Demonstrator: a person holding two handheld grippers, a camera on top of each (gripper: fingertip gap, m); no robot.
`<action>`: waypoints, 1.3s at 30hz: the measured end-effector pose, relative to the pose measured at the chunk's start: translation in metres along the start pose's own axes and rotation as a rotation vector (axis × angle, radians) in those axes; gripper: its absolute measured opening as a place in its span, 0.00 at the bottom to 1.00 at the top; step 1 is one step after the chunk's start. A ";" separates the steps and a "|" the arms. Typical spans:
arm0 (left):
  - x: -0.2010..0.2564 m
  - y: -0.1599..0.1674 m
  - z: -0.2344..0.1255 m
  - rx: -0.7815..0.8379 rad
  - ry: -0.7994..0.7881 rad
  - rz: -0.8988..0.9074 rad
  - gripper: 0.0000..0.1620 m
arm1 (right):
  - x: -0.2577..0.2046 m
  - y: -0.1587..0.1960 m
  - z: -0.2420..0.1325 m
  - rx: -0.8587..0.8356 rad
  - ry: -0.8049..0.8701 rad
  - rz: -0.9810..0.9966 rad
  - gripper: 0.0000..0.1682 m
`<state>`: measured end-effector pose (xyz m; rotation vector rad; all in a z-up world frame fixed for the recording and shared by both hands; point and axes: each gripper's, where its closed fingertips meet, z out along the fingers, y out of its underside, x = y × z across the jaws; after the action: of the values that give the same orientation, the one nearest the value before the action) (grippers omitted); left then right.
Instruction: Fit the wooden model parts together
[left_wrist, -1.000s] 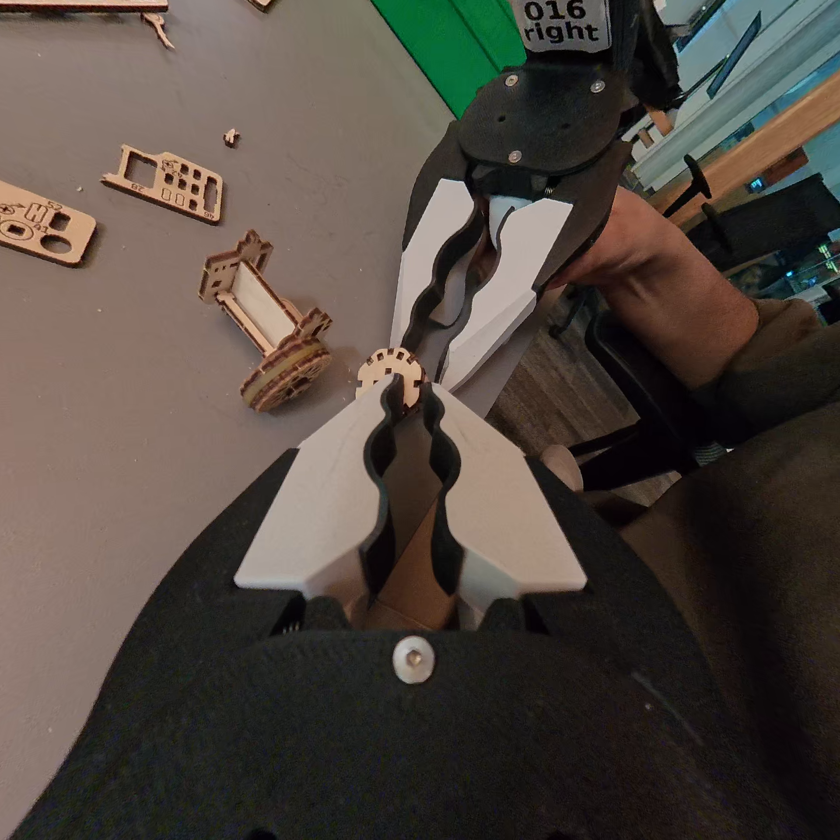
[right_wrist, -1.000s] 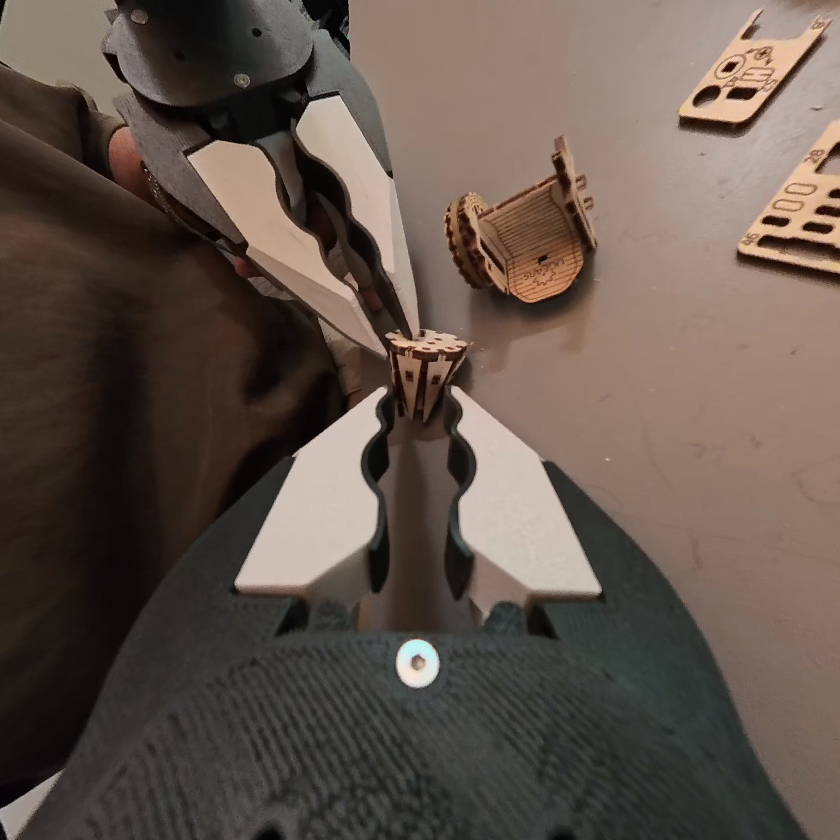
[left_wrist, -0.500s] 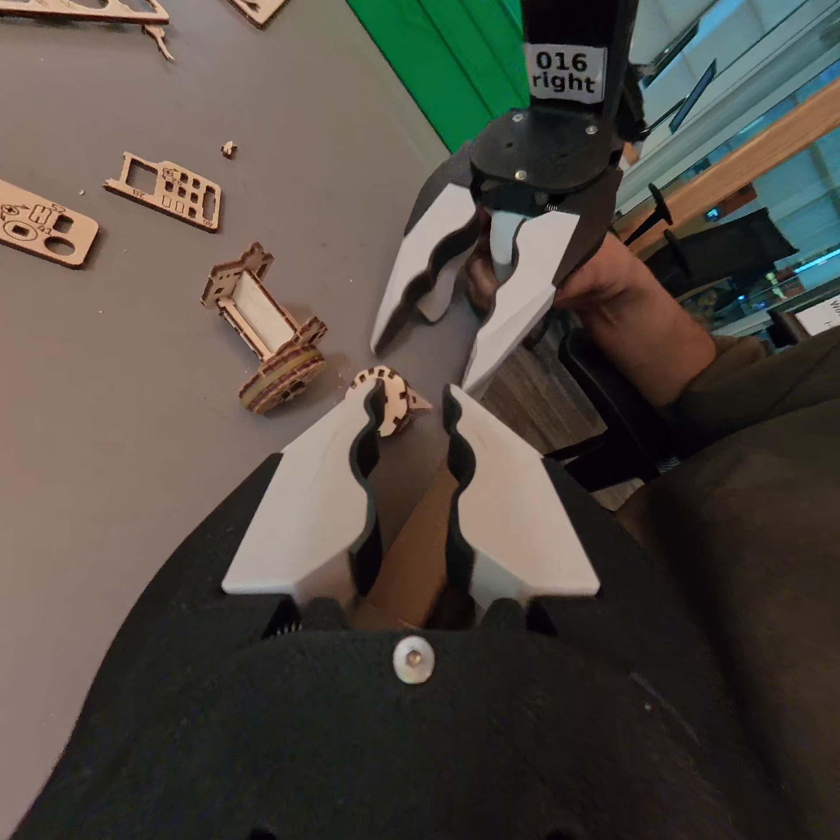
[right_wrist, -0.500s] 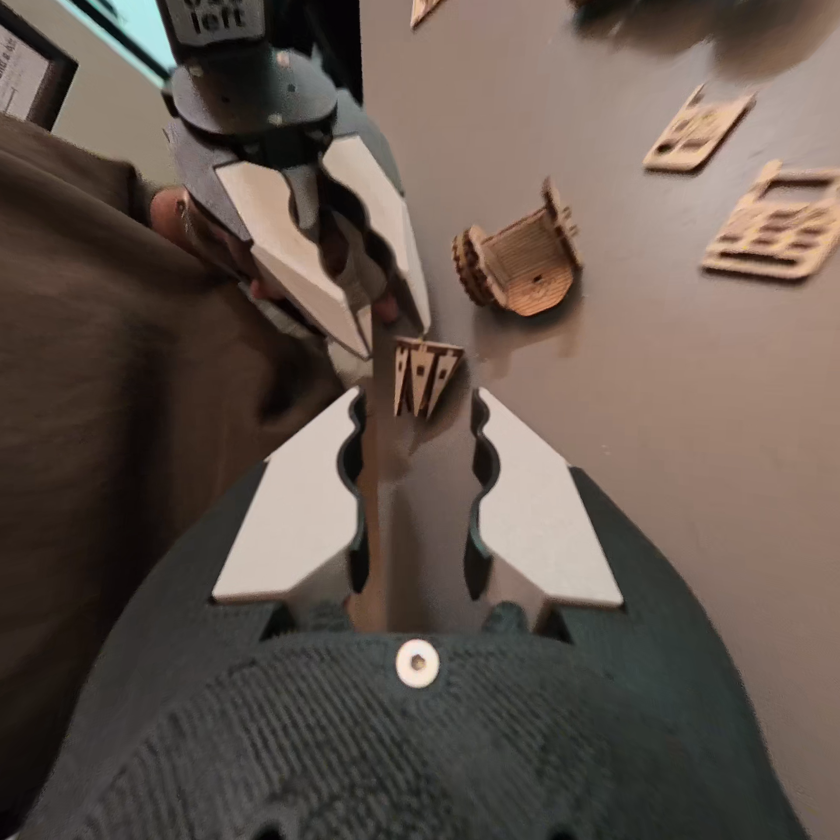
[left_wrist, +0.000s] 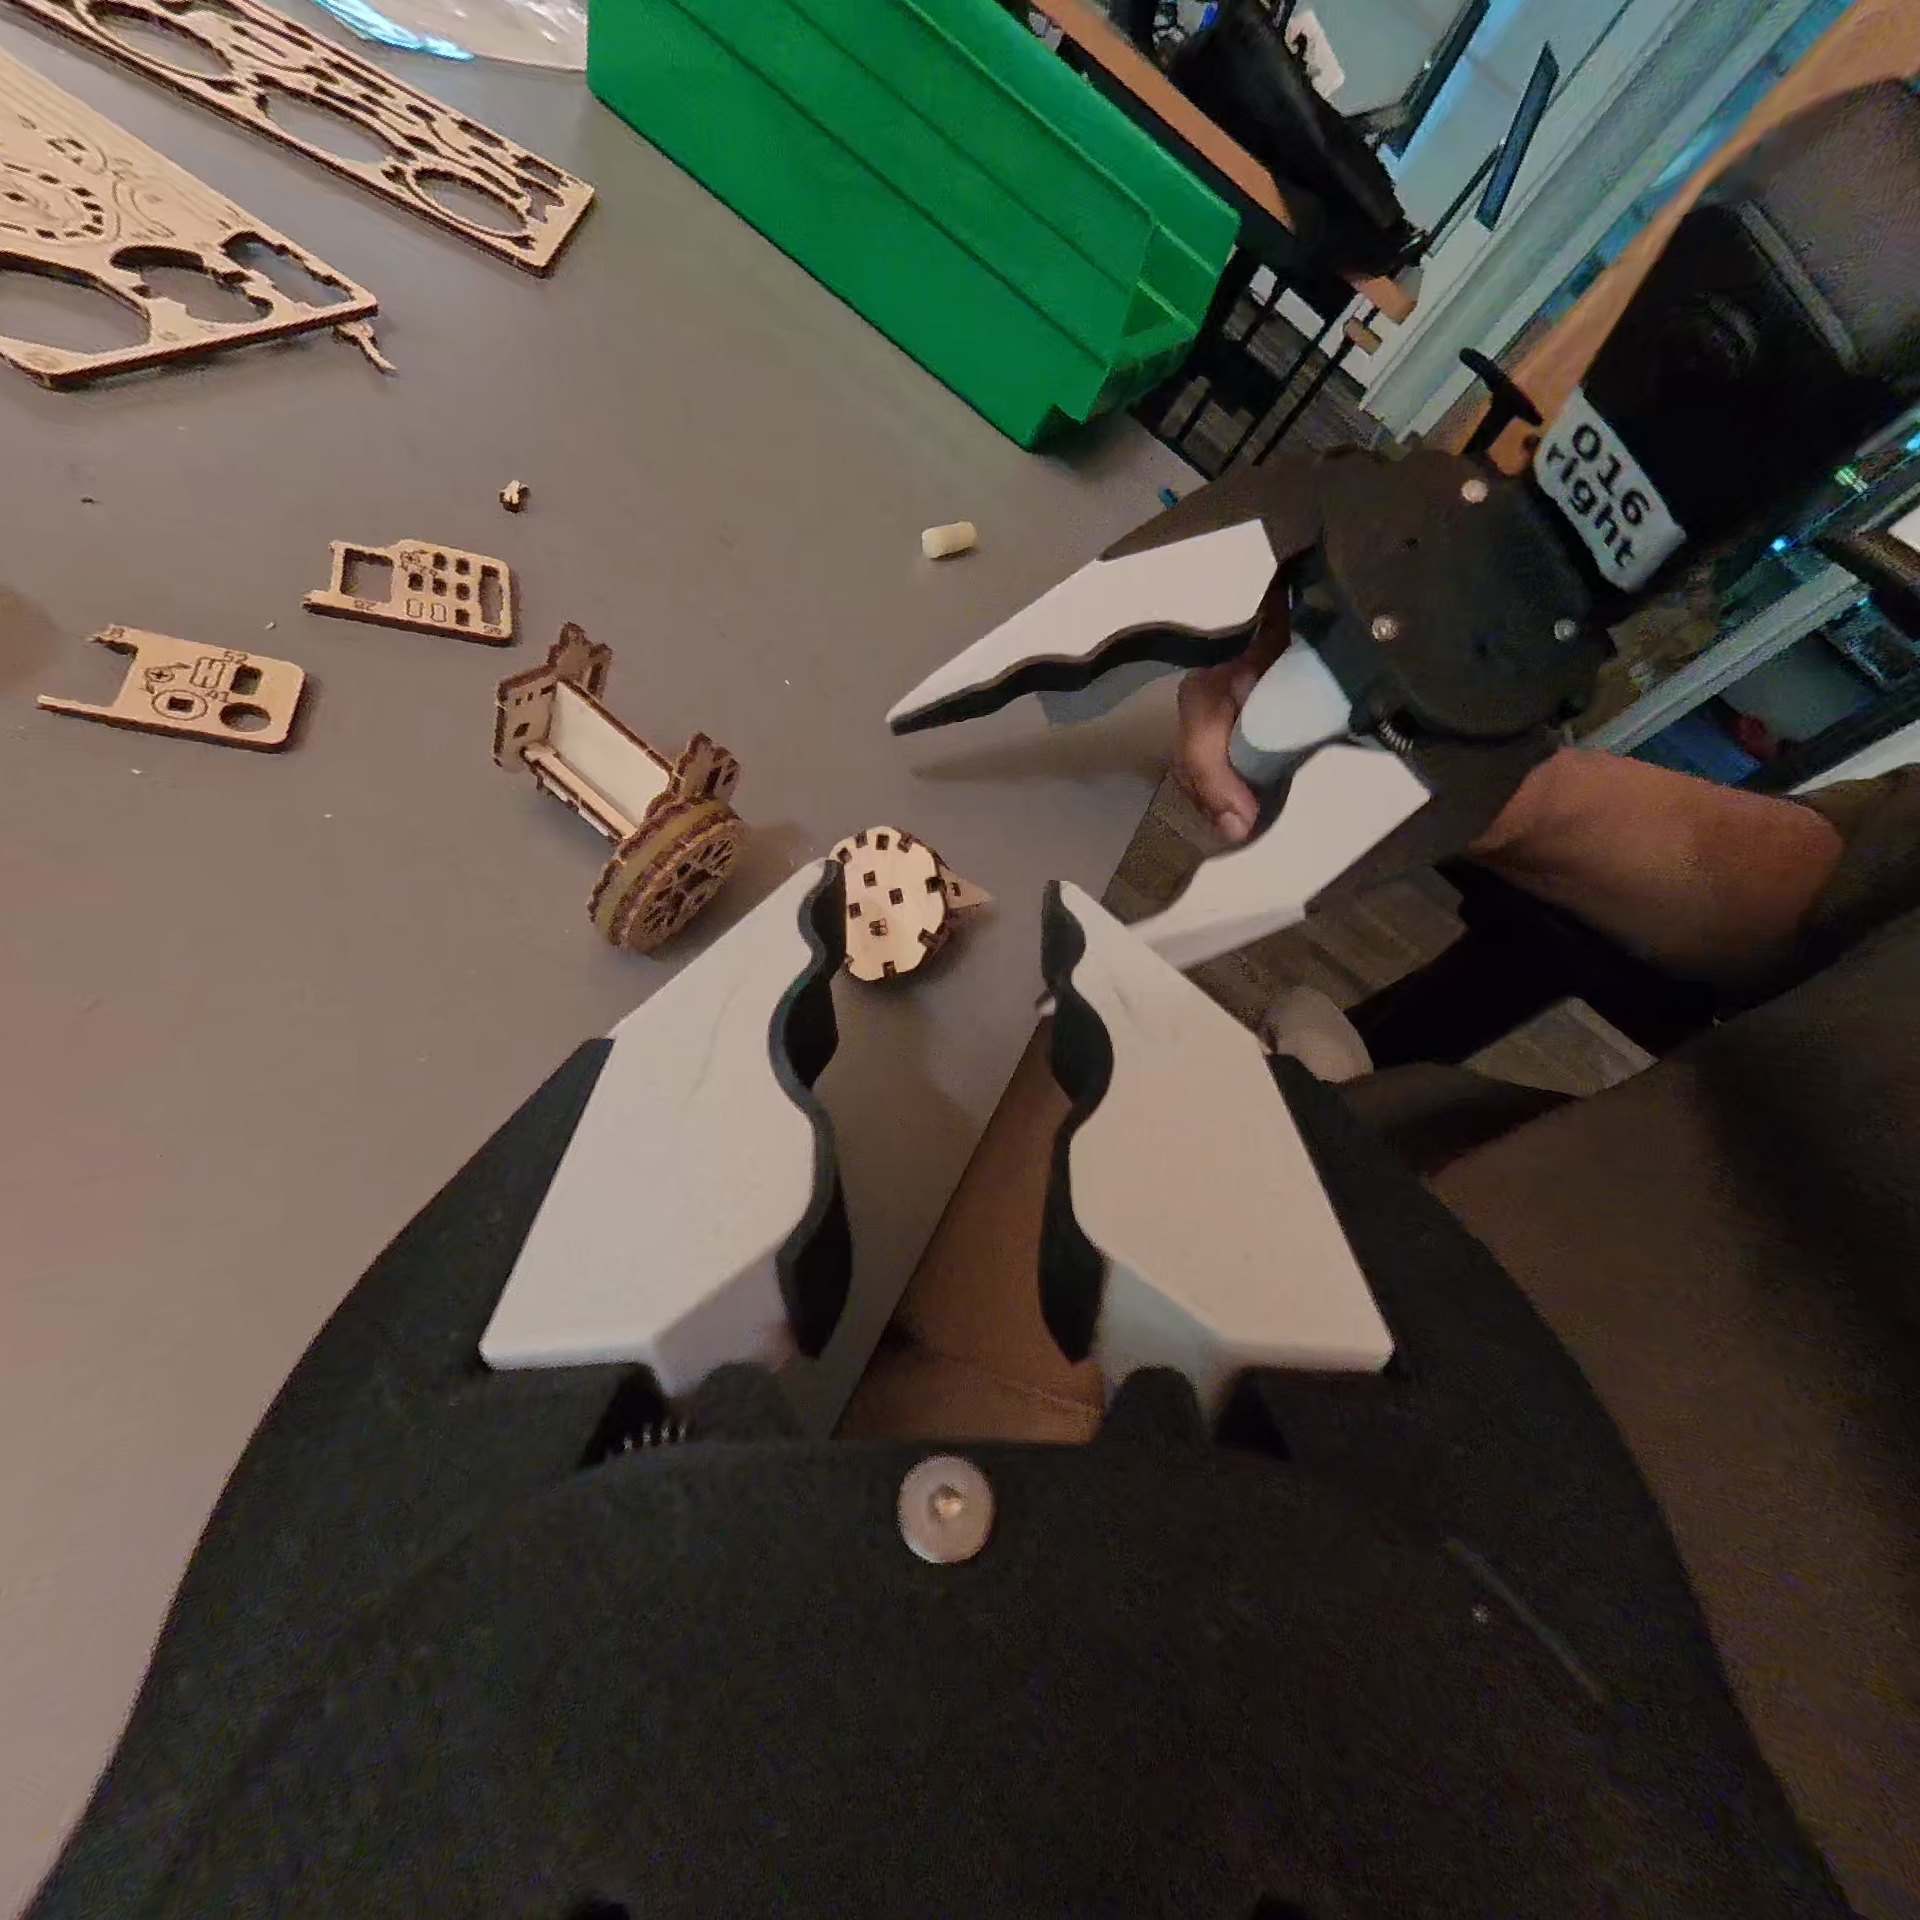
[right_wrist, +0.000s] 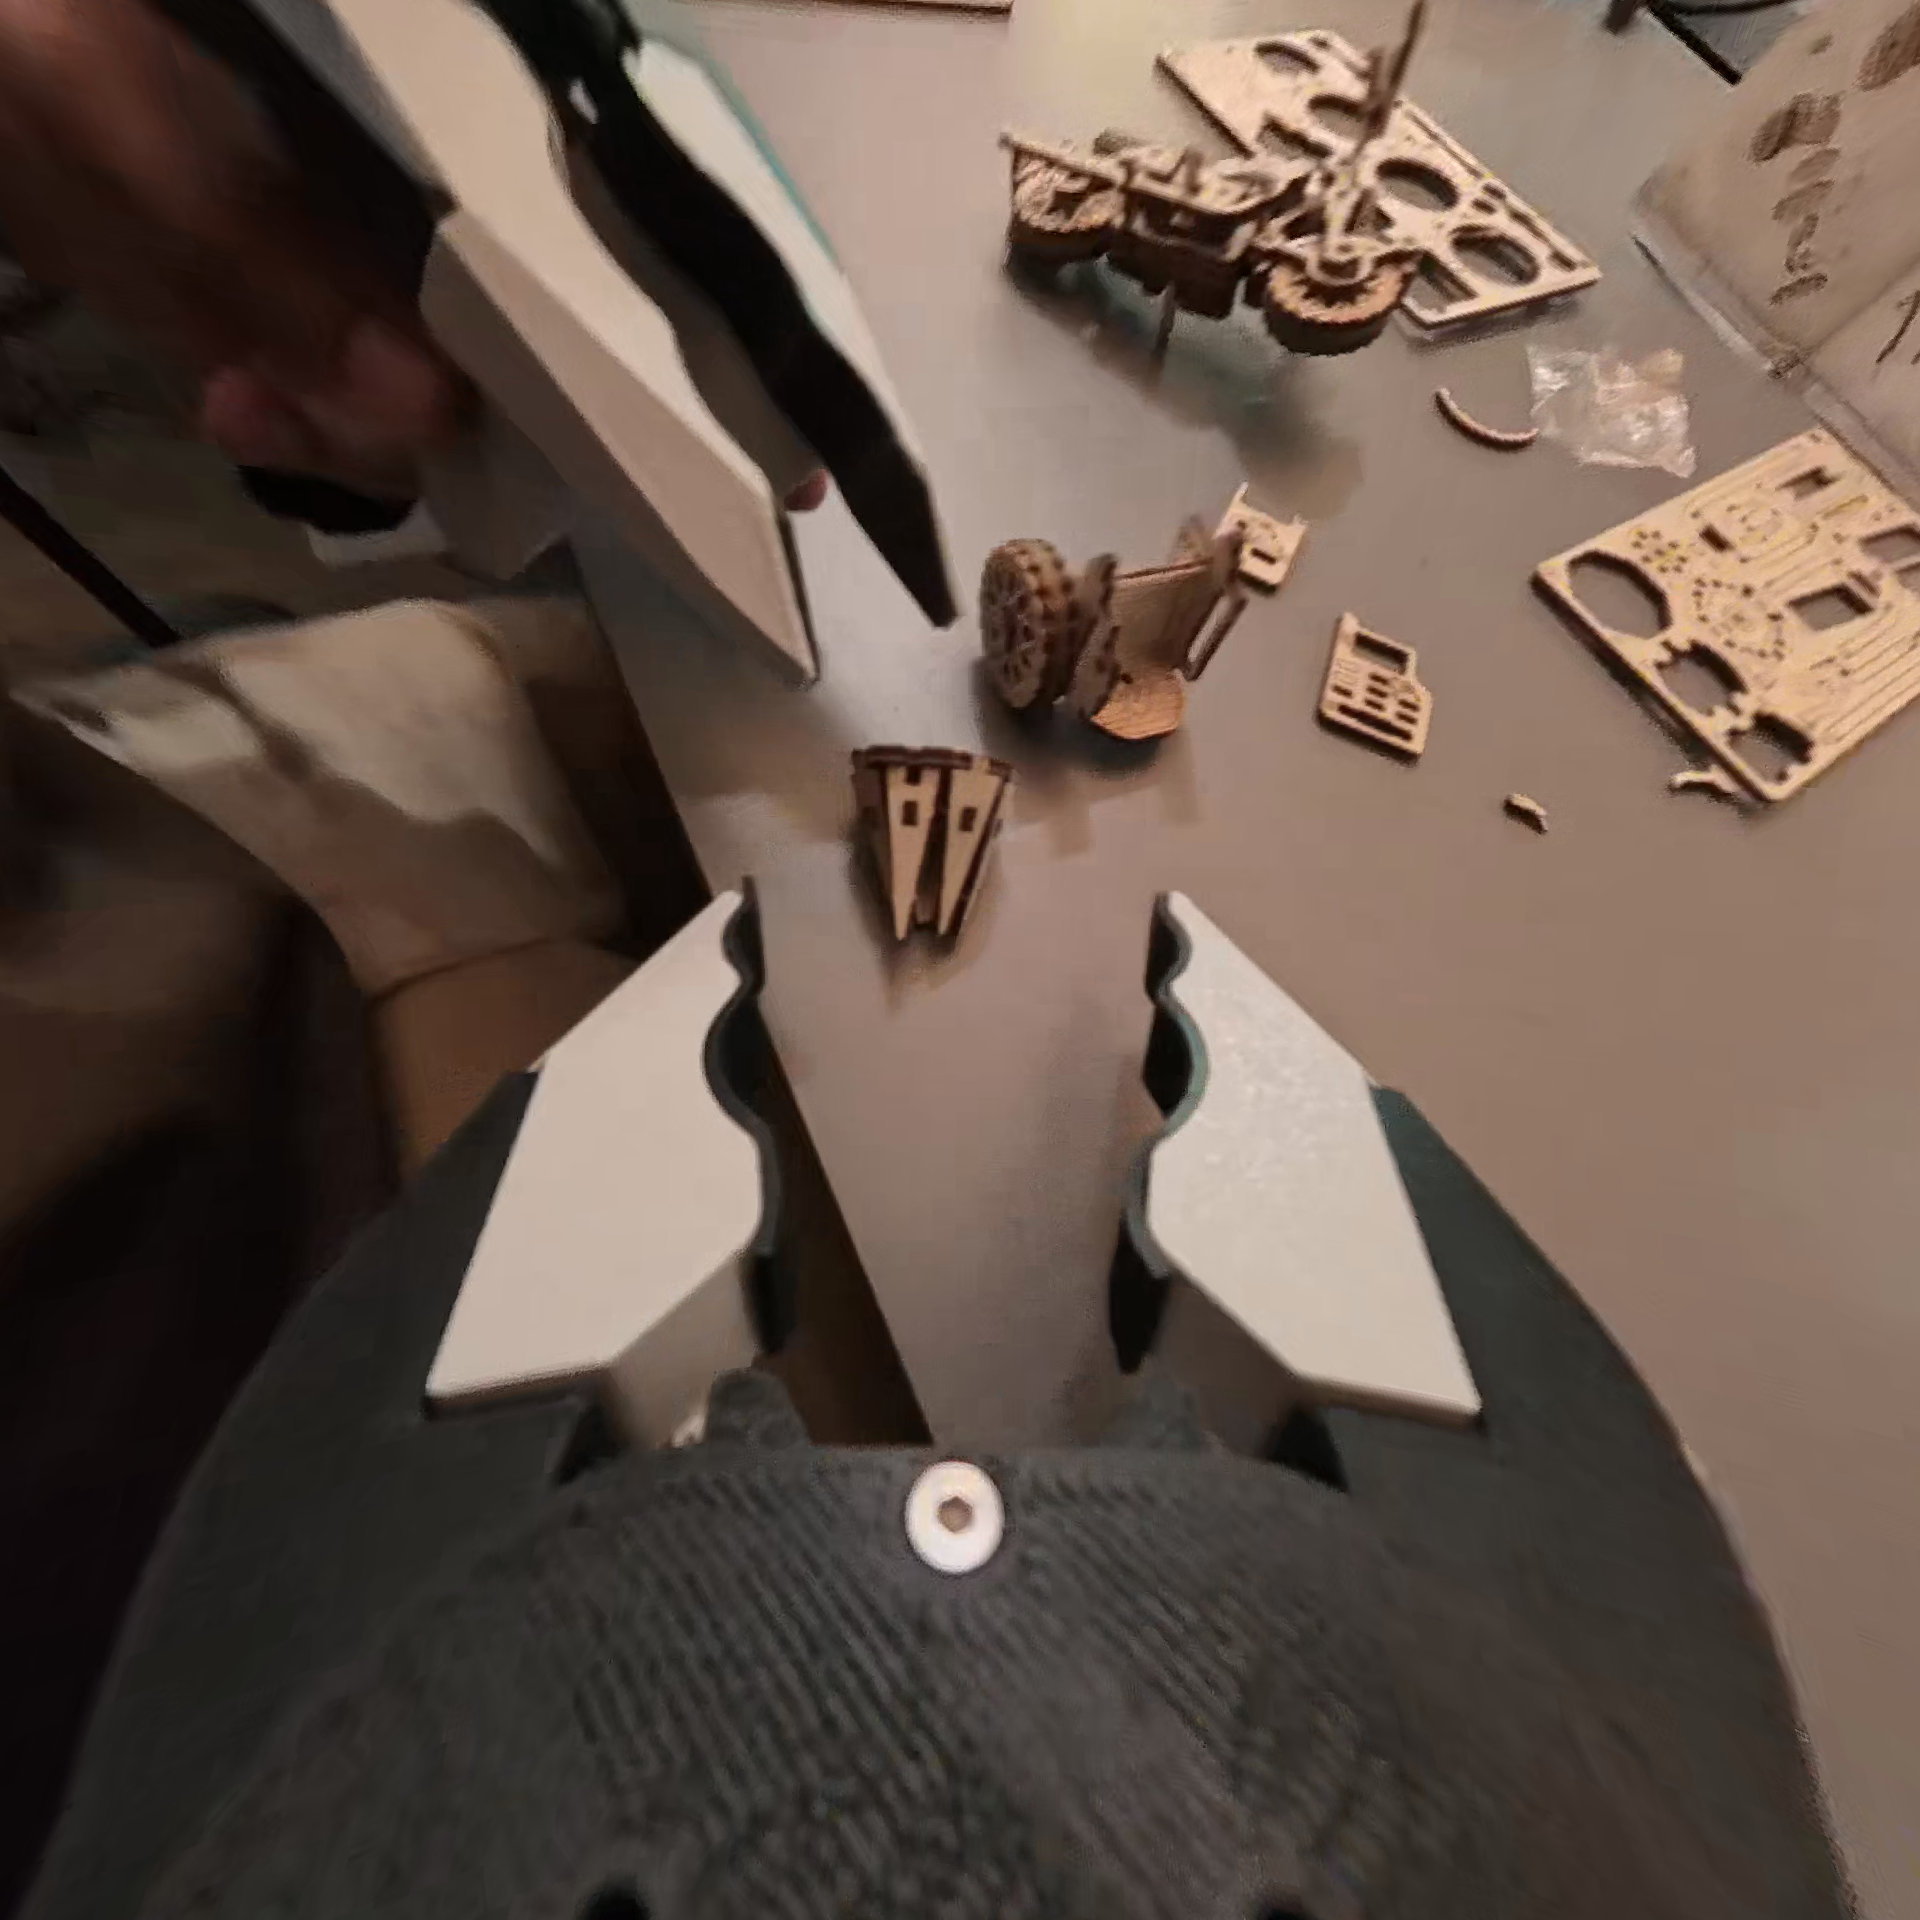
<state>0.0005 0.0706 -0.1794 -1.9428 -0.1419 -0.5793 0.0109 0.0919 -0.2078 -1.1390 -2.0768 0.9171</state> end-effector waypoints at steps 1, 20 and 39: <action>0.000 0.000 0.000 0.003 0.000 0.005 0.23 | -0.002 0.000 0.004 -0.021 0.013 -0.027 0.45; 0.064 -0.019 -0.004 0.130 0.326 0.024 0.43 | -0.033 -0.042 -0.043 0.251 -0.330 0.094 0.16; 0.089 0.018 0.002 -0.039 0.433 0.186 0.20 | -0.071 -0.022 -0.059 0.155 -0.731 0.159 0.16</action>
<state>0.0853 0.0500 -0.1542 -1.7988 0.3219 -0.8646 0.0773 0.0380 -0.1676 -0.9814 -2.4187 1.7405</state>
